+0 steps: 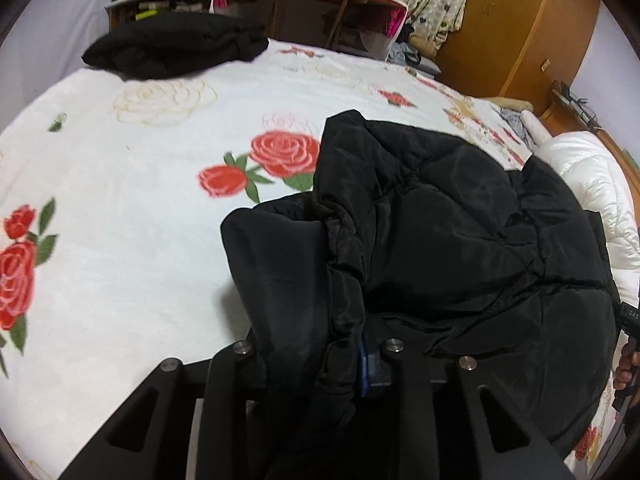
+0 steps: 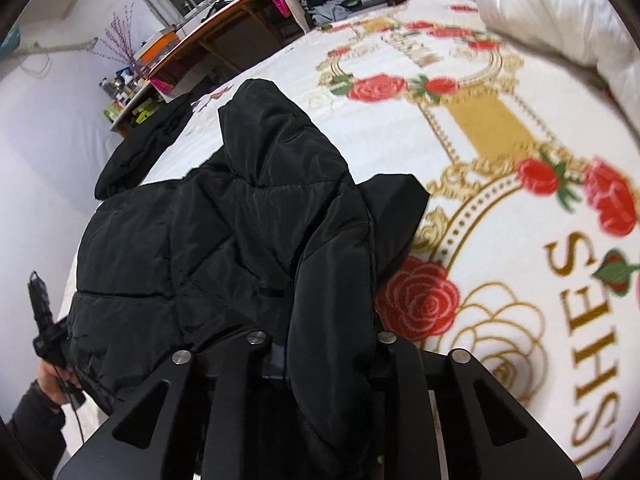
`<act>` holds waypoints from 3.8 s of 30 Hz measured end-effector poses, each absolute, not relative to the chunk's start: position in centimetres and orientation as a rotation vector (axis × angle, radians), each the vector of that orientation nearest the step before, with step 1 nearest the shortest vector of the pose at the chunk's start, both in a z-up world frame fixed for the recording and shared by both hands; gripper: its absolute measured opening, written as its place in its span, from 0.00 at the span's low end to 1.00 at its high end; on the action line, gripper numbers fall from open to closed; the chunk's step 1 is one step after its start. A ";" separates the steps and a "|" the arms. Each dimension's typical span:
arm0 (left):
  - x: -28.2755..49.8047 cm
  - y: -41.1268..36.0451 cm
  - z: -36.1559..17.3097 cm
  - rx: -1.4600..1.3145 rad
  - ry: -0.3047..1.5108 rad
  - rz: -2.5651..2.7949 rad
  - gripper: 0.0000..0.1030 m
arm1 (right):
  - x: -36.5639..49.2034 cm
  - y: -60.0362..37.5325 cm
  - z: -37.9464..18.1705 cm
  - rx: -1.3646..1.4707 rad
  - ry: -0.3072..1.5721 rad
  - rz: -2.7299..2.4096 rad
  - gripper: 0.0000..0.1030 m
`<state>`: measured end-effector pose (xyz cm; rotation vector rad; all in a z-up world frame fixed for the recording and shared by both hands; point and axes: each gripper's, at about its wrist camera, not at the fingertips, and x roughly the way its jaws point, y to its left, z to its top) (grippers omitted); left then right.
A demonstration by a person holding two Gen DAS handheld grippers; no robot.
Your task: Fold large clothes
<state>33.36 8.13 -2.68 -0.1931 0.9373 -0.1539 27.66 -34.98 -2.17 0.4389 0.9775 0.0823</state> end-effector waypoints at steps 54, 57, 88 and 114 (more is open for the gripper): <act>21.8 13.6 -5.0 -0.336 0.964 -0.139 0.29 | 24.2 -41.1 -2.8 0.713 0.939 0.242 0.64; 21.5 13.8 -5.1 -0.350 0.952 -0.142 0.29 | 25.0 -38.2 -4.7 0.656 1.007 0.303 0.69; 21.8 14.0 -4.6 -0.321 0.980 -0.155 0.31 | 27.0 -36.1 -4.9 0.597 1.065 0.293 0.22; 10.8 12.5 2.8 -0.251 0.925 -0.281 0.26 | 9.2 -34.9 7.6 0.578 0.936 0.186 0.20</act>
